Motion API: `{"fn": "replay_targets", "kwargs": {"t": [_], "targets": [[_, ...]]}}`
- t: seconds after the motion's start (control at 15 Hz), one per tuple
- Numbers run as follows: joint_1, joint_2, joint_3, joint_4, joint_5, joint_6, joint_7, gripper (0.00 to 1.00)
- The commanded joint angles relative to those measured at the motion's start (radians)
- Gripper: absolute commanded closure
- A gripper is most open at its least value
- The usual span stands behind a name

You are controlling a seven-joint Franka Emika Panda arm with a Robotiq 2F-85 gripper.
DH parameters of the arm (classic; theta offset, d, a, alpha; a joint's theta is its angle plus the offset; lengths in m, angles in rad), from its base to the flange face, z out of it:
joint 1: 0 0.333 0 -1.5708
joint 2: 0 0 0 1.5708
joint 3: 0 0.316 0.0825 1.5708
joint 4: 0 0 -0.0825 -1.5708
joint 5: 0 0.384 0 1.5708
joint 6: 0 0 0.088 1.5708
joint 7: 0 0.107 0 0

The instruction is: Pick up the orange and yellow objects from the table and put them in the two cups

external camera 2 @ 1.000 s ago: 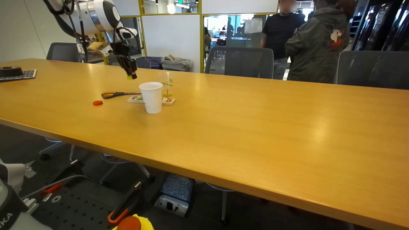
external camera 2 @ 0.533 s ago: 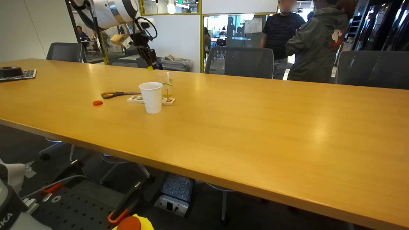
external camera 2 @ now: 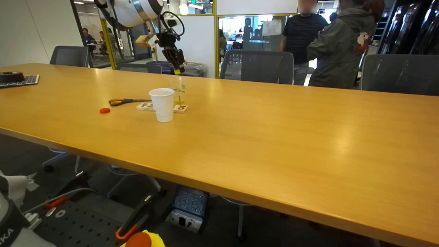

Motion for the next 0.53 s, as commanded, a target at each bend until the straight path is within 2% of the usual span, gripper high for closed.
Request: {"fn": "replay_targets", "kwargs": {"t": [0.0,0.4,0.47], "targets": [[-0.047,0.011,0.044,0.033,0.071,-0.071,-0.122,0.8],[-0.081,0.035,0.07,0.06,0.183,-0.131,-0.262,0.79],[-0.082,0.04,0.068,0.068,0.19,-0.138,-0.267,0.33]]}}
